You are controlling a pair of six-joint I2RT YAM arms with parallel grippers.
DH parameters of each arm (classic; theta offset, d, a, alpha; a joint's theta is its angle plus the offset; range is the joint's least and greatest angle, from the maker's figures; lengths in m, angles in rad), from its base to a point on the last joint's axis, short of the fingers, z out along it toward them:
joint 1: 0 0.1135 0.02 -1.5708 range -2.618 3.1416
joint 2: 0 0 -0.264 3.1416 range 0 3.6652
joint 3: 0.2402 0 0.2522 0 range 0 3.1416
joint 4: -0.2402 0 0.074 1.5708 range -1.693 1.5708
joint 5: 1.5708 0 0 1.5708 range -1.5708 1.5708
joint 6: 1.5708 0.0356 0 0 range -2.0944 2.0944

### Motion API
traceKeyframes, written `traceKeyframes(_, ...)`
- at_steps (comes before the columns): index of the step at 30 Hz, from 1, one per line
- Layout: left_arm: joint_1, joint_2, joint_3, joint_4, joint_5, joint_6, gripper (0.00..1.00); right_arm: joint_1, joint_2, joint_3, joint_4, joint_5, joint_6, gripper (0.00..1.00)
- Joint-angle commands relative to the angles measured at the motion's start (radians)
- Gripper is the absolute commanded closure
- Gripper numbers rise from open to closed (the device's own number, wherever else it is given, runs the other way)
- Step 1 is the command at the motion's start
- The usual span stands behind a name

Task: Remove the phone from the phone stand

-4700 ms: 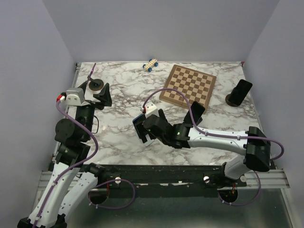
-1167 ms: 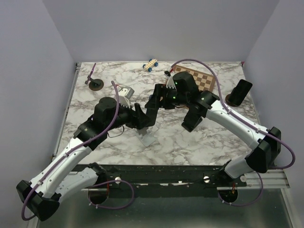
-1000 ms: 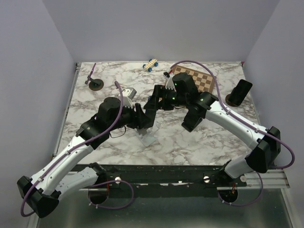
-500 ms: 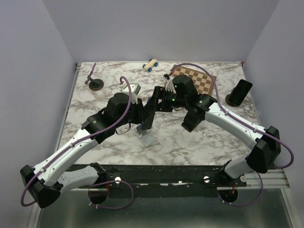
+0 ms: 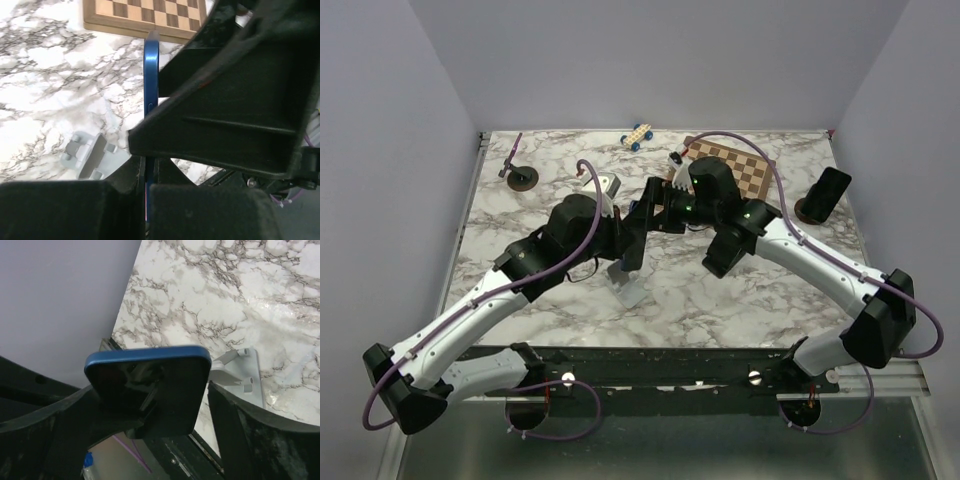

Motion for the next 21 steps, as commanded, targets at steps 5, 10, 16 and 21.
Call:
traceKeyframes(5,0.077,-0.098,0.008,-0.081,-0.261,-0.158,1.0,0.005,-0.137,0.057,-0.095,0.273,-0.028,0.0)
traceKeyframes(10,0.379,-0.177,-0.027,-0.115,-0.14,-0.318,1.0,0.005,-0.28,-0.026,-0.059,0.455,-0.01,0.0)
traceKeyframes(16,0.679,-0.294,-0.206,-0.089,-0.265,-0.647,1.0,0.006,-0.343,-0.079,-0.041,0.465,-0.009,0.0)
traceKeyframes(21,0.847,-0.348,-0.453,0.197,-0.259,-0.884,1.0,0.006,-0.345,-0.084,-0.062,0.444,-0.007,0.0)
